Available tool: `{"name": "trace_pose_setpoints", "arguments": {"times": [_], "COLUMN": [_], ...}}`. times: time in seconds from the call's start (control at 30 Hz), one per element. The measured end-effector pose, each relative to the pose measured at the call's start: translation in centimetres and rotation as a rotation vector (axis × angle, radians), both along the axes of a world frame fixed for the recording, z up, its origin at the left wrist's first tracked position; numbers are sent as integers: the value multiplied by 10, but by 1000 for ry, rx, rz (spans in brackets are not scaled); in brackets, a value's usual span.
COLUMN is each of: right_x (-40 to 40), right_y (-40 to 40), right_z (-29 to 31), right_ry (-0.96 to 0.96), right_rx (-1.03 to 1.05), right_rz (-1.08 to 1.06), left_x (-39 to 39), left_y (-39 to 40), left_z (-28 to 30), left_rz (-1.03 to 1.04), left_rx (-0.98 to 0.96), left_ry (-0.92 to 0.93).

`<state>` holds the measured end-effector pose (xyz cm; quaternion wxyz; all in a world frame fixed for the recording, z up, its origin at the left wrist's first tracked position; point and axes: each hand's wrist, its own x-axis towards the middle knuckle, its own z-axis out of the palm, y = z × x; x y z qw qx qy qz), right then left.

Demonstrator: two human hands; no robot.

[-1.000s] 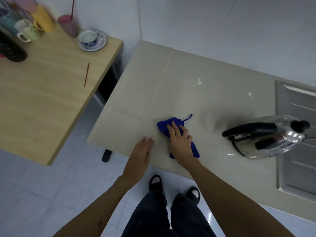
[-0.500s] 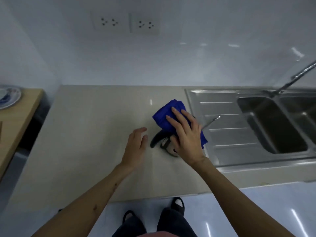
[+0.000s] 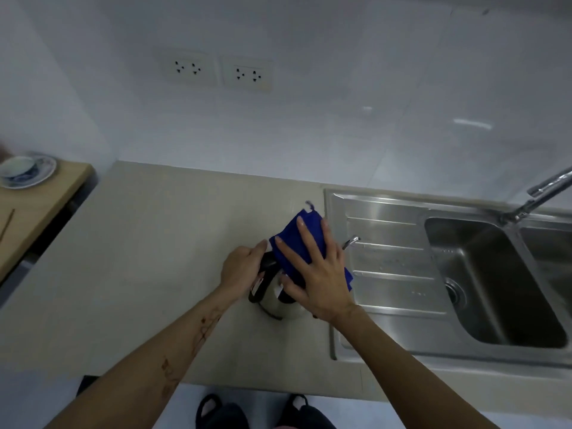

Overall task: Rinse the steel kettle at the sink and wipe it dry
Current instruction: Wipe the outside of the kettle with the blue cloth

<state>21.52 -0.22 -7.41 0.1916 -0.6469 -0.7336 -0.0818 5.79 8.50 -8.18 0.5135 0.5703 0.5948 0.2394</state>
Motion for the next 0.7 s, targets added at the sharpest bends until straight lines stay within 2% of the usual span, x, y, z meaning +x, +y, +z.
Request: {"name": "trace_pose_setpoints", "arguments": {"times": [0.13, 0.27, 0.33, 0.4, 0.43, 0.47, 0.53, 0.57, 0.63, 0.7], "right_x": [-7, 18, 21, 1, -11, -18, -8, 5, 20, 8], "right_y": [9, -4, 6, 22, 26, 25, 15, 10, 11, 28], "right_z": [0, -9, 9, 34, 42, 44, 31, 27, 30, 51], "right_ry": [22, 29, 157, 302, 286, 190, -28, -46, 129, 450], "right_rx": [110, 222, 229, 223, 236, 263, 281, 276, 258, 195], "right_rz": [-11, 103, 23, -161, -192, -153, 40, 94, 24, -210], "left_x": [1, -2, 0, 5, 6, 5, 1, -1, -2, 0], "left_y": [2, 4, 6, 9, 11, 13, 15, 15, 16, 17], "left_z": [20, 44, 56, 67, 72, 75, 82, 85, 91, 95], "left_rz": [78, 106, 115, 129, 144, 158, 162, 154, 131, 119], "left_rx": [-51, -102, -109, -109, -120, -134, -152, -154, -141, -121], "left_ry": [-4, -75, -142, -196, -227, -262, -321, -334, -335, -323]}}
